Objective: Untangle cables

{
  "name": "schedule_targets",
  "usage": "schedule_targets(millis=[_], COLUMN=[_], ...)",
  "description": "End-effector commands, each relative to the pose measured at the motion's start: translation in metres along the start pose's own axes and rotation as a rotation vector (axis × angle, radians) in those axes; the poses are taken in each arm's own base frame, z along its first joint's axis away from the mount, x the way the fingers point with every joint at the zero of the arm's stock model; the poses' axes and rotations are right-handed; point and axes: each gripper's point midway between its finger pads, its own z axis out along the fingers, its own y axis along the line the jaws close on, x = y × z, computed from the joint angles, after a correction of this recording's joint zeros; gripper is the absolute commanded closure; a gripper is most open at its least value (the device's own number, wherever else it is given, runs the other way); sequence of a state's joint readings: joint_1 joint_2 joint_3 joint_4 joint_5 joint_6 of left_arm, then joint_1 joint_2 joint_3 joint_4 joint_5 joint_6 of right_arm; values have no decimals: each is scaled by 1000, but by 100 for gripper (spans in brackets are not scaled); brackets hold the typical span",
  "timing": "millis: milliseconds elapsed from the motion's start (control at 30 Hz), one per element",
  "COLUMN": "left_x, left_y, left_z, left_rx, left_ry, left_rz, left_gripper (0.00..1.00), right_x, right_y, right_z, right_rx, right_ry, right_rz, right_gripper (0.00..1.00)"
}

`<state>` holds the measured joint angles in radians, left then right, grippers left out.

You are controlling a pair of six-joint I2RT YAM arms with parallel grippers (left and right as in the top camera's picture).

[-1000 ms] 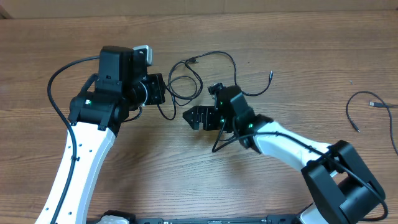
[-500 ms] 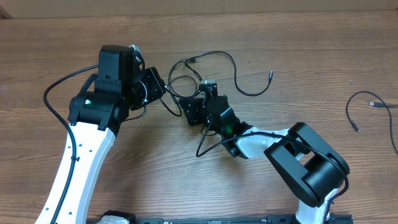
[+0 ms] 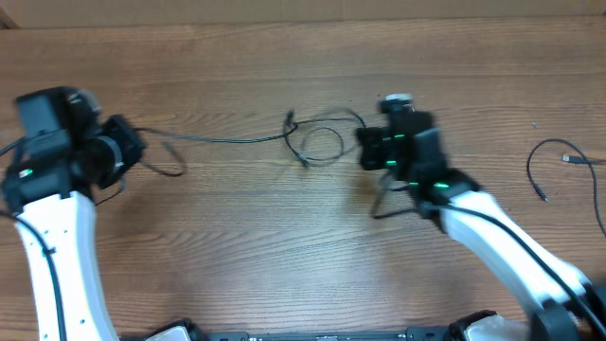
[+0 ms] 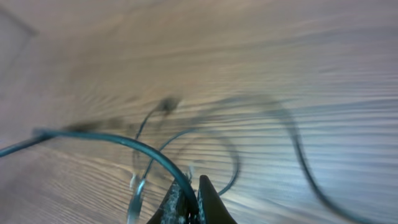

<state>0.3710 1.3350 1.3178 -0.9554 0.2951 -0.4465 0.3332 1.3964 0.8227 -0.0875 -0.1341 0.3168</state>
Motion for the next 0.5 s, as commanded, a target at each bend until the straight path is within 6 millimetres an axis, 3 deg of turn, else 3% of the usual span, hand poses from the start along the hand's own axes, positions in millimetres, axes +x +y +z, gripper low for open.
schedule_targets(millis=[0,100,267,367,467], left_x=[-22,-35,-51,-56,-64], left_y=[19,47,113,136,154], left_z=[-21,-29,-51,-63,-71], left_rx=[-29,-118,-385,-449,-468], left_ry=[-85,-133,-243,-282,-325], left_rz=[46,18,-149,-222,-292], left_gripper=[96,96,96,96,96], right_x=[-30,-45,-57,-56,-57], right_y=[-34,-68,-121,-145,-154], right_z=[-41,-76,-122,-135,-142], right_rx=[84,170,304,343,330], right_ry=[-79,-134,-208,-230,-238], right_rz=[-6,43,153,263,305], right_gripper=[96,96,96,96,96])
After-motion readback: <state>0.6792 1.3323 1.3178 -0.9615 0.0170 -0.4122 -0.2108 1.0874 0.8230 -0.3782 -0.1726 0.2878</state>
